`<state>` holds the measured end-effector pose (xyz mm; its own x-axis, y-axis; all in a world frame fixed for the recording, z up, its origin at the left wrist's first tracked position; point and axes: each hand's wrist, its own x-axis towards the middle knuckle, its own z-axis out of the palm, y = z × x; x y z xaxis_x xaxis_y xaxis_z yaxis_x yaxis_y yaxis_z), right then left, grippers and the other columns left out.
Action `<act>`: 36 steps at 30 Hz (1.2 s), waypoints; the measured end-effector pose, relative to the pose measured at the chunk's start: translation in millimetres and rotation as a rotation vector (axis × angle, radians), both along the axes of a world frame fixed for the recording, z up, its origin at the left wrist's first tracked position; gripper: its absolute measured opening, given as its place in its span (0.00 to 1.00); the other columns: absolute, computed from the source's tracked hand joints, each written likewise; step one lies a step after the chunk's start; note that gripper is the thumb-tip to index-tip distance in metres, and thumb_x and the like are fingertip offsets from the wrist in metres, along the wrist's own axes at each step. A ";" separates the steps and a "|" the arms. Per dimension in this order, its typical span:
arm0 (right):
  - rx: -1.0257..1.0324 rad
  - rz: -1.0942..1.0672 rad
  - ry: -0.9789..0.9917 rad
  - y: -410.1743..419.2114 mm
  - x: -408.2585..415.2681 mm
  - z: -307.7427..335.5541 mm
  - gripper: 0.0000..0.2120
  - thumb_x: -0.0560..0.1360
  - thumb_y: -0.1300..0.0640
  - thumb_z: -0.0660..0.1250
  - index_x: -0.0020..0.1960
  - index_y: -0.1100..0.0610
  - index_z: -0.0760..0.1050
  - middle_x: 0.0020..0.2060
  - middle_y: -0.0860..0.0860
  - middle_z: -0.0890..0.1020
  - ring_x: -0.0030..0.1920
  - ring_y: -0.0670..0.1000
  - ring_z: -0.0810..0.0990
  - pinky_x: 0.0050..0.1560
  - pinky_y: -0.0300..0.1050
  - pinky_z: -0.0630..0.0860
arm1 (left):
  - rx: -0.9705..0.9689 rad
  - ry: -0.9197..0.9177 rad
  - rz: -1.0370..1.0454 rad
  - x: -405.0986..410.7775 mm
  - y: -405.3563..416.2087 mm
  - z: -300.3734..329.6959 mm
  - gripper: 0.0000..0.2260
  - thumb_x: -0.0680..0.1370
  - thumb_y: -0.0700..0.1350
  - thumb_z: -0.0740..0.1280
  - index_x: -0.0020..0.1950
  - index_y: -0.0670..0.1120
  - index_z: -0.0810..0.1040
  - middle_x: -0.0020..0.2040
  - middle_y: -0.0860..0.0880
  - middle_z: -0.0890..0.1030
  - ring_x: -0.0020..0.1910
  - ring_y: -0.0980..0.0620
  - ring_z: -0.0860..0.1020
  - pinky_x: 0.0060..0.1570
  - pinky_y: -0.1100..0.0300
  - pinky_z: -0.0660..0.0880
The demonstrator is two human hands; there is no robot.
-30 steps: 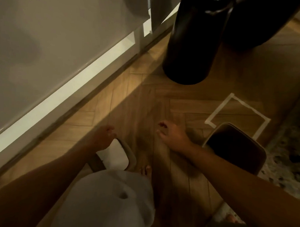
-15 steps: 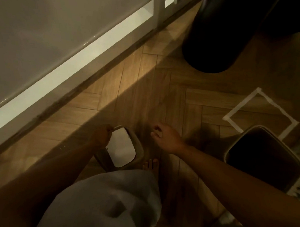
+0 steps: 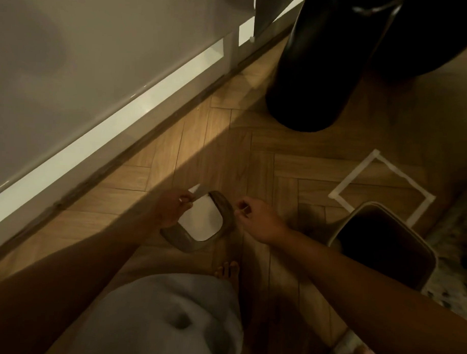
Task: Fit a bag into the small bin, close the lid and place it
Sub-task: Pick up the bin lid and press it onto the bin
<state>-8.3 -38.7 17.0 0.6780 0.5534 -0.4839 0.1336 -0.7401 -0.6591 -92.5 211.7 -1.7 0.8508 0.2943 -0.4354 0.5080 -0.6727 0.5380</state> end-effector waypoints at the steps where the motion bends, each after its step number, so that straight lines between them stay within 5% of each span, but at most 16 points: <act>1: 0.004 -0.009 -0.009 -3.3 0.4 6.6 0.13 0.83 0.51 0.66 0.65 0.53 0.78 0.57 0.50 0.83 0.55 0.50 0.81 0.52 0.46 0.80 | 0.009 -0.013 -0.018 7.1 -3.5 9.6 0.12 0.77 0.41 0.71 0.60 0.40 0.81 0.55 0.44 0.81 0.50 0.53 0.74 0.44 0.68 0.67; 5: 0.045 -0.045 -0.071 -19.0 2.9 34.2 0.14 0.83 0.52 0.67 0.67 0.53 0.78 0.59 0.49 0.83 0.55 0.48 0.81 0.51 0.40 0.76 | 0.010 -0.087 -0.025 35.2 -23.5 55.4 0.13 0.77 0.45 0.72 0.60 0.43 0.82 0.51 0.47 0.83 0.47 0.54 0.77 0.43 0.68 0.70; 12: 0.109 -0.047 -0.174 -55.9 -5.7 98.8 0.18 0.82 0.50 0.68 0.71 0.52 0.76 0.64 0.49 0.81 0.63 0.49 0.80 0.58 0.42 0.78 | -0.106 -0.144 0.039 77.0 -79.6 134.1 0.14 0.75 0.44 0.73 0.60 0.44 0.81 0.51 0.49 0.82 0.47 0.50 0.81 0.51 0.51 0.81; 19: 0.099 0.013 -0.217 -113.6 -29.7 155.6 0.33 0.77 0.36 0.70 0.77 0.48 0.70 0.74 0.46 0.74 0.73 0.47 0.71 0.68 0.43 0.70 | -0.333 -0.114 0.124 99.1 -135.9 207.3 0.20 0.74 0.38 0.71 0.66 0.43 0.76 0.40 0.42 0.83 0.32 0.49 0.81 0.33 0.60 0.80; 23: 0.085 0.018 -0.294 -149.1 -43.5 164.7 0.26 0.79 0.42 0.70 0.75 0.49 0.73 0.69 0.47 0.77 0.67 0.46 0.76 0.65 0.40 0.73 | -0.418 -0.096 0.097 103.5 -168.4 233.1 0.21 0.76 0.37 0.70 0.68 0.42 0.75 0.39 0.40 0.83 0.32 0.51 0.80 0.35 0.60 0.80; 28: 0.110 -0.030 -0.418 -178.4 -43.9 170.4 0.17 0.83 0.54 0.66 0.71 0.53 0.78 0.62 0.51 0.83 0.61 0.49 0.80 0.60 0.38 0.74 | -0.431 -0.088 0.041 106.5 -203.5 254.6 0.11 0.77 0.40 0.68 0.59 0.43 0.80 0.47 0.37 0.84 0.34 0.52 0.80 0.36 0.62 0.80; 32: 0.205 -0.188 -0.508 -206.3 -33.4 174.1 0.15 0.82 0.62 0.66 0.66 0.57 0.81 0.57 0.51 0.85 0.57 0.51 0.83 0.58 0.43 0.78 | -0.372 -0.202 0.023 114.6 -228.7 260.1 0.11 0.77 0.47 0.68 0.58 0.47 0.82 0.48 0.44 0.85 0.38 0.53 0.81 0.36 0.61 0.75; 36: 0.332 -0.339 -0.448 -234.9 -20.8 192.5 0.12 0.84 0.64 0.64 0.60 0.52 0.81 0.48 0.42 0.82 0.47 0.38 0.81 0.47 0.28 0.73 | -0.317 -0.306 0.036 113.2 -254.8 249.5 0.22 0.75 0.60 0.69 0.64 0.49 0.78 0.56 0.51 0.82 0.48 0.55 0.81 0.44 0.61 0.76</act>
<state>-29.1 -273.6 209.5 0.9376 0.3446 0.0461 0.2434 -0.5561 -0.7946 20.6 -43.0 247.8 0.9463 0.2184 -0.2385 0.3131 -0.4350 0.8442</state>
